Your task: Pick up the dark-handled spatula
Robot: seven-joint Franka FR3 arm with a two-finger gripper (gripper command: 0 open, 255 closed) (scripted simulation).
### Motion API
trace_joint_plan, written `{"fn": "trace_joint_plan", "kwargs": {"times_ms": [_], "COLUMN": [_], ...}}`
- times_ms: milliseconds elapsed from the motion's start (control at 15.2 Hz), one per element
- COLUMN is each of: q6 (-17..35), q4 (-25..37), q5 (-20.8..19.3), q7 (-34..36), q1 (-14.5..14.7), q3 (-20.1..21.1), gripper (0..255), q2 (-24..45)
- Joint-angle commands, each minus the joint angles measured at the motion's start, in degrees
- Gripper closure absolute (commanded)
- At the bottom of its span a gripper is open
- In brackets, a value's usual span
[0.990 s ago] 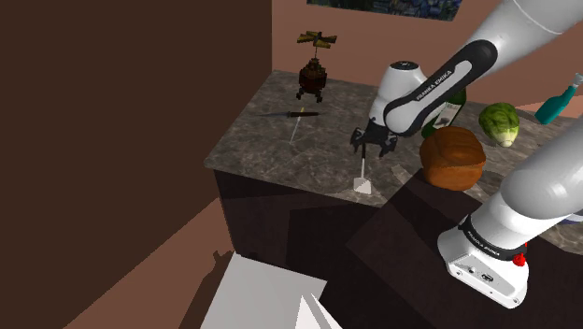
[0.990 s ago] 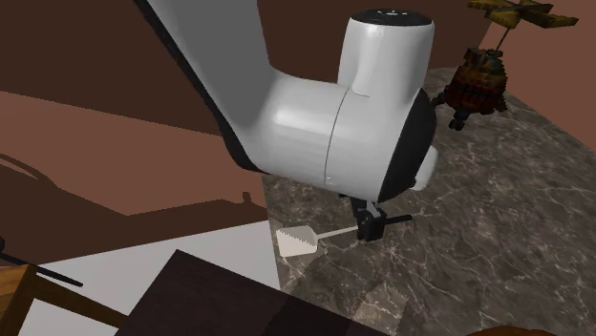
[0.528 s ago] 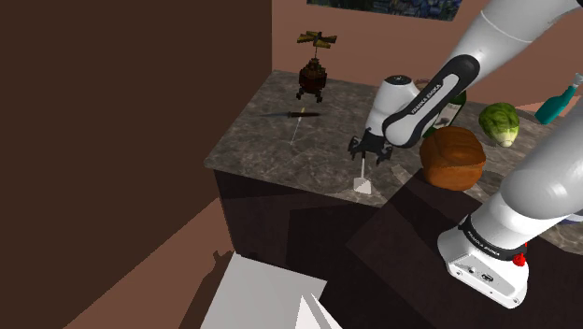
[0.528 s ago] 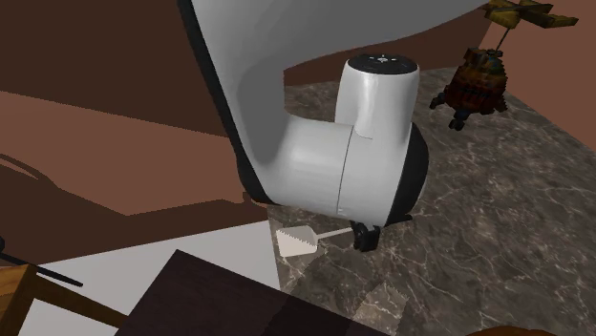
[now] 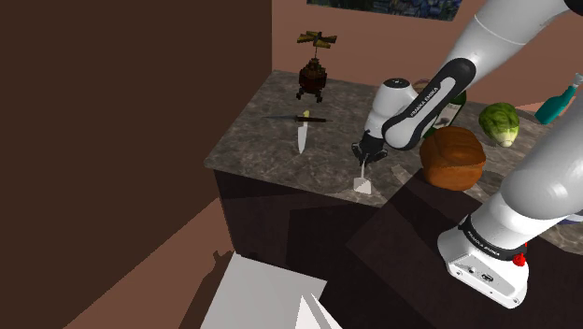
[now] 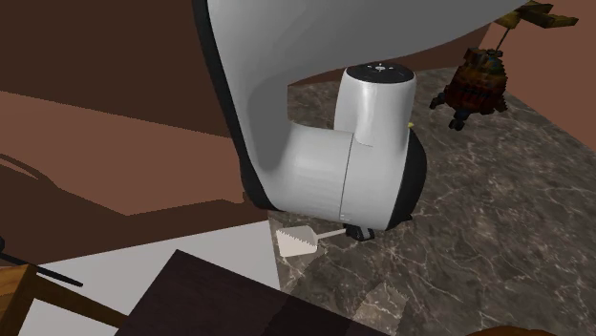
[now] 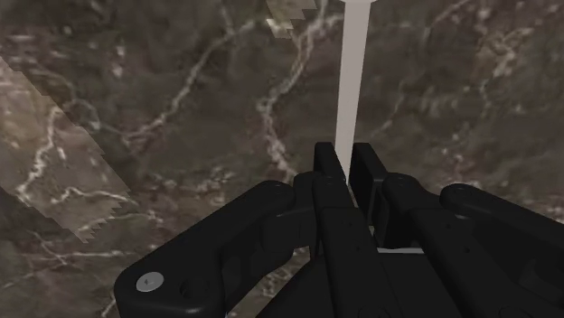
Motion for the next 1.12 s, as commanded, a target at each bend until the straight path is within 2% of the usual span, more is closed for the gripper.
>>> {"fn": "trace_joint_plan", "kwargs": {"times_ms": [0,198,528,1056], "q6": [0.0,0.0,-4.3,-11.7], "q4": [0.0,-0.1,-0.9,-1.1], "q5": [0.0,0.0,5.1,11.2], "q7": [0.0,0.1,-3.9,-8.6], "q1": [0.0,0.0,-1.3,-0.9], "q3": [0.0,0.0,2.5,3.4], "gripper": [255,255,255,255], "q2": [0.0,-0.1,-5.3,-13.2]}}
